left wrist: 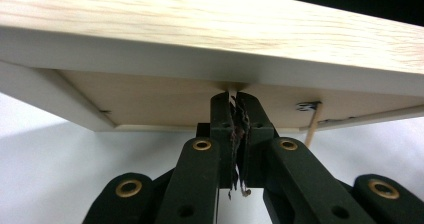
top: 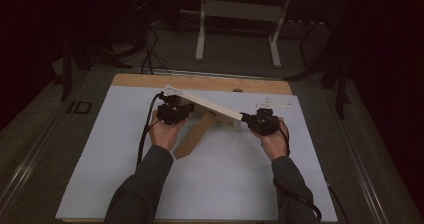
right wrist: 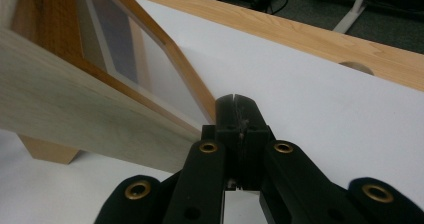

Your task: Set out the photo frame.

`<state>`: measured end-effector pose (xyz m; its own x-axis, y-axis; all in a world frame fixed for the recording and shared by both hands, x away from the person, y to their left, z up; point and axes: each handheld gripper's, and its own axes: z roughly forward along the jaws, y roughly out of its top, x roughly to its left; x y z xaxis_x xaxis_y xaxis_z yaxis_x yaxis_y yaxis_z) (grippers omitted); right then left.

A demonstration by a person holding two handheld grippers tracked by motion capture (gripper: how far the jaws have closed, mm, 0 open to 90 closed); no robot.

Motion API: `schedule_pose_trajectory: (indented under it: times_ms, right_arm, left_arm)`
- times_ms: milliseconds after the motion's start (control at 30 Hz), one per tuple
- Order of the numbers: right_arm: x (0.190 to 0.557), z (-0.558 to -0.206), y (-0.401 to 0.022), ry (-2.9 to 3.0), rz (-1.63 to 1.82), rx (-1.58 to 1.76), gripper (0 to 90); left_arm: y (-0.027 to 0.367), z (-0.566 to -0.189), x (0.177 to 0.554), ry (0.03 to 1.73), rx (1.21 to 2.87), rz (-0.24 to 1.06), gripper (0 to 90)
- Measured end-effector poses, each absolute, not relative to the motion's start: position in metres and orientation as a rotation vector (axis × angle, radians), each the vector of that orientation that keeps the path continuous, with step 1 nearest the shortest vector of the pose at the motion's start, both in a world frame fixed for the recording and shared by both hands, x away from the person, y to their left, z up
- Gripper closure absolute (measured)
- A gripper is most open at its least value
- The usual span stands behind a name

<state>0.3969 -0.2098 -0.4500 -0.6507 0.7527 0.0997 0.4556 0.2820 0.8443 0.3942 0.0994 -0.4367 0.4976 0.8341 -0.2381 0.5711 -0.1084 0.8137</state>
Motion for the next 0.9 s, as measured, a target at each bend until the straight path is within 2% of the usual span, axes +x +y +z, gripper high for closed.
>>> schedule_pose_trajectory:
  times_ms: [267,900]
  right_arm:
    - [0.394,-0.450,-0.210,2.246,1.314,1.096,89.8]
    - [0.392,-0.450,-0.209,2.256,1.321,1.084,89.9]
  left_arm:
    - [0.093,-0.435,0.392,1.144,1.799,0.299,87.8]
    - [0.070,-0.429,0.381,1.058,1.838,0.274,87.9]
